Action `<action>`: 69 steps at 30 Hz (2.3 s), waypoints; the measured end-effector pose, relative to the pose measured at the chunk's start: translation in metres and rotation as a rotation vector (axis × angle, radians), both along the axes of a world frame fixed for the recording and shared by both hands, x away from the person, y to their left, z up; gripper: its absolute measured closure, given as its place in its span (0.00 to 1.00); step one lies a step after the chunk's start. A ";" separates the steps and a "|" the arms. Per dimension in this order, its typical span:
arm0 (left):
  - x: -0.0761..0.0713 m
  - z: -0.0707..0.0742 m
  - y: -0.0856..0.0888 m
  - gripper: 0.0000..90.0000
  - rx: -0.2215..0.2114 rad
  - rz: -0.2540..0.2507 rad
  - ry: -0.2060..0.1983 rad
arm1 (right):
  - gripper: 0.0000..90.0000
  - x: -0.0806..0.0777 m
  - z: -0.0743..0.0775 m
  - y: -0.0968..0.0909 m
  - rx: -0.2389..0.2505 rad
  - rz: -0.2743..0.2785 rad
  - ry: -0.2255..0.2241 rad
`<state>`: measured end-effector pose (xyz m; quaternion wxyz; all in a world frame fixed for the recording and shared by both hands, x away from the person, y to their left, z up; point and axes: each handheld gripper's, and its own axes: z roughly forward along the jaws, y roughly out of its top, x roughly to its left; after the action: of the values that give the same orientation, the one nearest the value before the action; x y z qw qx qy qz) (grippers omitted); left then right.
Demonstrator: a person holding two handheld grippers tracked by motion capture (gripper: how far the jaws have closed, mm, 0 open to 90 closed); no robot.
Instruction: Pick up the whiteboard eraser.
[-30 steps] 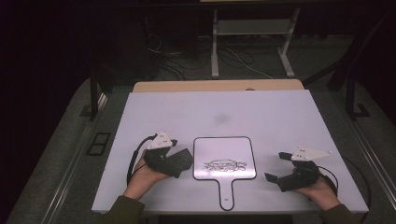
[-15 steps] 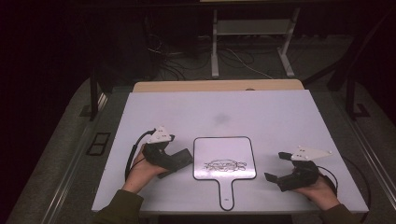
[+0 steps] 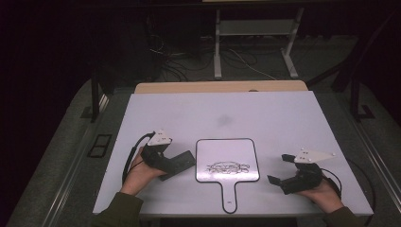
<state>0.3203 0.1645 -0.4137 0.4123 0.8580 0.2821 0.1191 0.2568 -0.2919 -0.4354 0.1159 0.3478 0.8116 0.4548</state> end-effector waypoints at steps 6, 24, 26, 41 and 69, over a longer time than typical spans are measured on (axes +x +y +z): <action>-0.001 0.000 0.005 0.00 0.016 0.002 0.008 | 0.00 0.000 0.000 0.000 0.001 -0.001 0.000; -0.005 -0.011 0.003 0.05 0.117 -0.059 0.065 | 0.00 0.000 0.000 0.001 0.001 0.002 0.002; -0.005 -0.012 0.003 0.06 0.128 -0.068 0.070 | 0.00 0.000 0.000 0.001 0.003 0.001 0.004; -0.006 -0.018 -0.001 0.21 0.174 -0.105 0.087 | 0.00 0.000 -0.001 0.001 -0.002 0.005 0.008; -0.003 -0.022 -0.002 0.42 0.204 -0.123 0.105 | 0.00 0.001 -0.003 0.003 -0.013 0.021 0.019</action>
<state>0.3169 0.1621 -0.4354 0.3141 0.9162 0.2366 0.0766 0.2579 -0.2885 -0.4387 0.1054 0.3428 0.8192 0.4475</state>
